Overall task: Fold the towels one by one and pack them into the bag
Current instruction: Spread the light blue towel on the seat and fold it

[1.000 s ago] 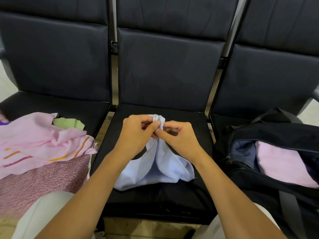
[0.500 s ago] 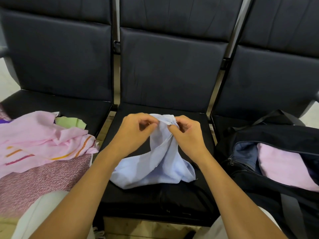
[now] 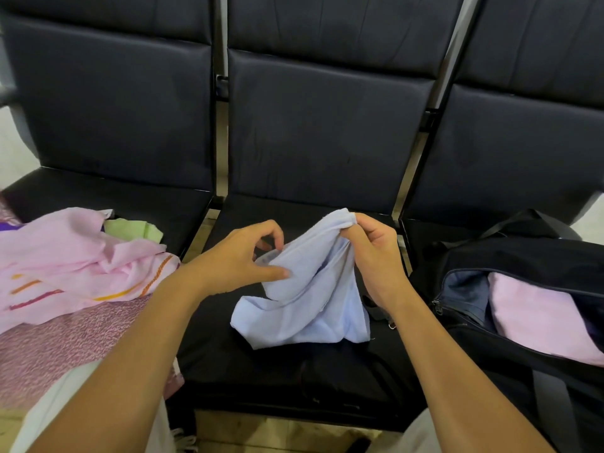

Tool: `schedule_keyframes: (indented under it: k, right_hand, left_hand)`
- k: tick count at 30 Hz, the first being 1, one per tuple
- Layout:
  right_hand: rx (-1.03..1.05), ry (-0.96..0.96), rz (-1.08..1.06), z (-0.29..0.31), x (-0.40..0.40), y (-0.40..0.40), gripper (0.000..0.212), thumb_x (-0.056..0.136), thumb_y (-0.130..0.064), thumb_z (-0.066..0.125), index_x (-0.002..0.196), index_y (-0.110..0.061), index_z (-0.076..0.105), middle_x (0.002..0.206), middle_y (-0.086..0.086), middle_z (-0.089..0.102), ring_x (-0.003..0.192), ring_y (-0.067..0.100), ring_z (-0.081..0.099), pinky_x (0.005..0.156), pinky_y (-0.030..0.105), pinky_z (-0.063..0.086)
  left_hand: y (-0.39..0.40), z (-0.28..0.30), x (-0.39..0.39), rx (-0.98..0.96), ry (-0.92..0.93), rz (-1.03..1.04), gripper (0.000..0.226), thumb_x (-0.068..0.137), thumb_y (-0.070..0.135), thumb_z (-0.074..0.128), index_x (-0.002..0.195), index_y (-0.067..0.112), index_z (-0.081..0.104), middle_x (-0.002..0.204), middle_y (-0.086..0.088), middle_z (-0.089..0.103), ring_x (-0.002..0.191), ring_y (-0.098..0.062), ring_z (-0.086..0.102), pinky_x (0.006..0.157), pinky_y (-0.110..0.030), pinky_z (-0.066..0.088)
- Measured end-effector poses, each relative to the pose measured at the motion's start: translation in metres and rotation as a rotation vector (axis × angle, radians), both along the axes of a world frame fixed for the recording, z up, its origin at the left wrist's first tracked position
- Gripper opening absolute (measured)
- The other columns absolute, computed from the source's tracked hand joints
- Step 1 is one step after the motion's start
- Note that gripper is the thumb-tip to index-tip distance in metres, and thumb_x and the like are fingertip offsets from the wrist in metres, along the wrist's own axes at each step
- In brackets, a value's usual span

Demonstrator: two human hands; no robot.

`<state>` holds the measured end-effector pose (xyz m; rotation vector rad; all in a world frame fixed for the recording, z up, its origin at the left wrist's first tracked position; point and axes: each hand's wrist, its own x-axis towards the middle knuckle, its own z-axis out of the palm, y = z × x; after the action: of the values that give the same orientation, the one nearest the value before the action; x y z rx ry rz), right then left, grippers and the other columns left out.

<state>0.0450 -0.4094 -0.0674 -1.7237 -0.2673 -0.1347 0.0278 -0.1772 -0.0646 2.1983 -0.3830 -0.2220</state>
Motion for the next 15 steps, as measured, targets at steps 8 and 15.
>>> schedule_keyframes:
  k: [8,15]
  right_hand:
    - [0.080,0.037,-0.028,0.003,0.001,-0.006,0.023,0.101,-0.015,0.052,0.114,-0.011,0.071,0.108,0.003,0.073,0.105,0.022,0.067,0.097,0.051,0.053]
    - [0.162,0.073,-0.049,0.008,0.001,-0.011,0.027,0.102,-0.018,0.053,0.125,-0.011,0.066,0.117,0.002,0.071,0.112,0.022,0.066,0.100,0.052,0.051]
  left_hand:
    - [-0.003,-0.001,0.003,0.076,-0.068,0.101,0.010,0.085,0.027,0.073,0.092,0.028,0.066,0.088,0.007,0.066,0.080,-0.006,0.063,0.072,-0.032,0.057]
    - [-0.008,0.018,0.001,-0.208,-0.436,0.340,0.013,0.092,0.027,0.061,0.104,0.024,0.060,0.092,0.020,0.058,0.085,0.012,0.057,0.069,-0.003,0.046]
